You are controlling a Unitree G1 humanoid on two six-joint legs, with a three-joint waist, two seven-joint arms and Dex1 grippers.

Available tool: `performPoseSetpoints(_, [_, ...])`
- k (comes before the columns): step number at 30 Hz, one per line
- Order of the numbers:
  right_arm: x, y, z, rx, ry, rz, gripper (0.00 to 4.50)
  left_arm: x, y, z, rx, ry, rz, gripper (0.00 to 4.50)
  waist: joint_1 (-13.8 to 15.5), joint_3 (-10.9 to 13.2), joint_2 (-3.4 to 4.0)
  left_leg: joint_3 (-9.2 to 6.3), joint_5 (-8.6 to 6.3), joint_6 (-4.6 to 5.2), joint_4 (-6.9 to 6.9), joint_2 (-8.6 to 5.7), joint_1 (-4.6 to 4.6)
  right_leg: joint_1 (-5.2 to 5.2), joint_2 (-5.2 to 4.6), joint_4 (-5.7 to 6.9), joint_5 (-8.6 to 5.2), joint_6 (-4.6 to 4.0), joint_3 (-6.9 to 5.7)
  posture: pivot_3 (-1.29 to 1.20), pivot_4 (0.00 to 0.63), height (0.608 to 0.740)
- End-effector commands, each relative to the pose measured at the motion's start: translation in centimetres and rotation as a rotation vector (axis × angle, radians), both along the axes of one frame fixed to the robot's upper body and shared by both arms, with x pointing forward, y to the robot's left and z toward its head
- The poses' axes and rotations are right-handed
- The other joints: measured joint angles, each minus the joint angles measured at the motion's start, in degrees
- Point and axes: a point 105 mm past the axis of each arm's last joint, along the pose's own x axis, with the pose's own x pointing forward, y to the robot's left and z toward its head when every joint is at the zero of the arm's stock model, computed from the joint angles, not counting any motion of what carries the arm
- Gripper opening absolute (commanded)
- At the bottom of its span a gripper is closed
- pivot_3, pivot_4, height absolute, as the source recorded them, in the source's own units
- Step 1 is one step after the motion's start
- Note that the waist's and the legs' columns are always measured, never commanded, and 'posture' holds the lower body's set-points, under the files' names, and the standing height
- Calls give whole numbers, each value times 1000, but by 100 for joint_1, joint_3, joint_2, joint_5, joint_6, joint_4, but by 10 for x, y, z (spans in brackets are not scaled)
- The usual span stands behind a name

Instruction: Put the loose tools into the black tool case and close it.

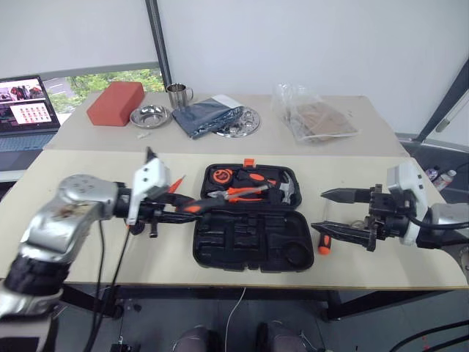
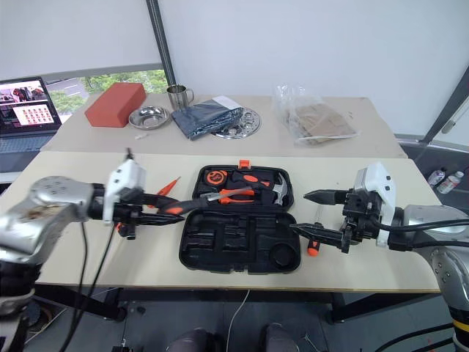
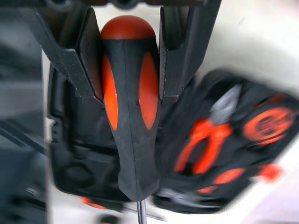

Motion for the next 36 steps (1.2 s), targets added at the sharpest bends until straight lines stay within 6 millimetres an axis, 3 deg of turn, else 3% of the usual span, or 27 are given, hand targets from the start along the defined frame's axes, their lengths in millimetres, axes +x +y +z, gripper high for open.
performPoseSetpoints(1, [-5,-2,4,-54,-42,-20,4500,16,-1,-22,161,-60,-116,1075,-4,0,0,0,1,1,0,0,-1,-2,1,-1,0,0,1,0,150,736])
performPoseSetpoints(11, [-28,7,-6,-79,33,39,4500,53,-42,-25,139,-87,-175,1075,-5,3,-5,-26,1,14,36,6,-28,-3,3,-2,0,1,2,0,150,736])
performPoseSetpoints(26, [-10,16,-2,-79,-24,18,4500,61,-48,-37,160,-70,-164,1075,-11,4,-7,-64,-5,27,87,12,-63,-4,1,4,2,4,-15,0,150,736])
performPoseSetpoints(28, [-9,17,-2,-79,-26,20,4500,61,-48,-35,158,-70,-165,2078,-8,4,-7,-70,-5,28,91,12,-70,-4,1,4,3,5,-22,0,150,736])
performPoseSetpoints(31, [-8,18,-1,-74,-31,26,4500,58,-49,-23,130,-67,-168,3081,-5,4,-7,-74,-5,29,96,11,-75,-4,0,4,4,6,-27,0,150,736])
performPoseSetpoints(32, [-8,19,-1,-71,-32,27,4500,58,-49,-19,119,-67,-169,3194,-5,4,-8,-76,-5,29,97,11,-77,-4,0,4,4,6,-29,0,150,736])
performPoseSetpoints(33, [-7,19,0,-69,-32,28,4500,57,-50,-13,102,-67,-170,3723,-7,4,-7,-80,-5,29,100,12,-81,-4,0,4,4,7,-33,0,150,736])
performPoseSetpoints(35, [-7,20,0,-63,-32,31,4500,55,-53,-4,73,-72,-175,4361,-8,4,-7,-84,-5,29,101,11,-84,-5,0,4,4,7,-36,0,150,736])
performPoseSetpoints(36, [-7,21,0,-60,-32,32,4500,54,-54,-2,64,-74,-177,4114,-8,4,-7,-85,-4,30,101,11,-85,-5,0,4,4,7,-37,0,150,736])
